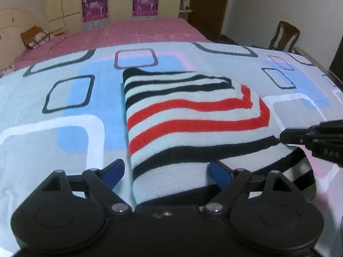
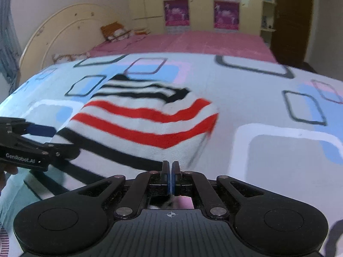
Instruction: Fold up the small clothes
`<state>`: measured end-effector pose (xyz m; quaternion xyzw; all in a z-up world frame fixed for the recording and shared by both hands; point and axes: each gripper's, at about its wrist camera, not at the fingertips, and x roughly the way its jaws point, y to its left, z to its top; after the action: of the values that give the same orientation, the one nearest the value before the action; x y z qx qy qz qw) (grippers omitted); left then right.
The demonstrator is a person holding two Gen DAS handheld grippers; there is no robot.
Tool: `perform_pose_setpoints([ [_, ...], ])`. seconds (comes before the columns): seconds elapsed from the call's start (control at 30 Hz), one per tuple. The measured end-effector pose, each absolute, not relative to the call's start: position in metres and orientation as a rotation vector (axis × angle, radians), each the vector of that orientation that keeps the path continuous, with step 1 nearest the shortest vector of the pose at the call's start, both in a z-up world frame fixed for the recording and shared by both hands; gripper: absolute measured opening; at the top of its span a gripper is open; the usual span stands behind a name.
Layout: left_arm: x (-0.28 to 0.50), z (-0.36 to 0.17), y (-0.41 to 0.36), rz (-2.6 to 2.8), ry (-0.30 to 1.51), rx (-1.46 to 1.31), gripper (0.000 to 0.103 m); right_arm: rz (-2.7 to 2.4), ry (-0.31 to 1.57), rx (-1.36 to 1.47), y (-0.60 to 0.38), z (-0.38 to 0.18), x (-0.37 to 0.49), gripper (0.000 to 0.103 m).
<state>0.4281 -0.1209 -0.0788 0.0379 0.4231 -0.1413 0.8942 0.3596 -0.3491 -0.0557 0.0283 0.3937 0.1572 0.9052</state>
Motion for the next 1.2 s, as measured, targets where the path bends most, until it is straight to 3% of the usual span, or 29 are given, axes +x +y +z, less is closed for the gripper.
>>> perform_pose_setpoints([
  [0.03,0.427,-0.078,-0.119,-0.295,0.875,0.075,0.086,0.314,0.796,0.071,-0.356,-0.053,0.356,0.064],
  [0.07,0.427,-0.077,-0.118,-0.293,0.875,0.067,0.086,0.310,0.773,0.094,-0.364,-0.052,0.353,0.076],
  [0.13,0.427,-0.077,-0.114,-0.291,0.873,0.046,0.086,0.326,0.784,0.163,-0.380,-0.053,0.353,0.070],
  [0.17,0.427,-0.077,-0.112,-0.291,0.872,0.031,0.086,0.347,0.797,0.217,-0.389,-0.055,0.355,0.063],
  [0.2,0.429,-0.077,-0.110,-0.295,0.875,0.015,0.086,0.365,0.817,0.290,-0.398,-0.058,0.358,0.047],
  [0.23,0.431,-0.078,-0.107,-0.301,0.879,-0.009,0.086,0.374,0.845,0.385,-0.409,-0.063,0.363,0.043],
  [0.37,0.439,-0.080,-0.096,-0.339,0.918,-0.117,0.086,0.412,0.945,0.687,-0.438,-0.091,0.382,0.044],
  [0.53,0.455,-0.094,-0.080,-0.348,0.990,-0.261,0.084,0.459,1.016,0.832,-0.445,-0.113,0.397,0.048],
  [0.7,0.467,-0.111,-0.070,-0.385,1.038,-0.386,0.084,0.478,1.017,0.868,-0.442,-0.116,0.404,0.060],
  [1.0,0.483,-0.119,-0.074,-0.448,1.044,-0.423,0.080,0.497,1.050,0.776,-0.427,-0.107,0.421,0.059],
  [1.07,0.485,-0.116,-0.078,-0.447,1.040,-0.375,0.076,0.492,1.053,0.703,-0.415,-0.100,0.424,0.059],
  [1.2,0.480,-0.105,-0.093,-0.449,1.001,-0.231,0.063,0.432,1.021,0.504,-0.384,-0.083,0.418,0.041],
])
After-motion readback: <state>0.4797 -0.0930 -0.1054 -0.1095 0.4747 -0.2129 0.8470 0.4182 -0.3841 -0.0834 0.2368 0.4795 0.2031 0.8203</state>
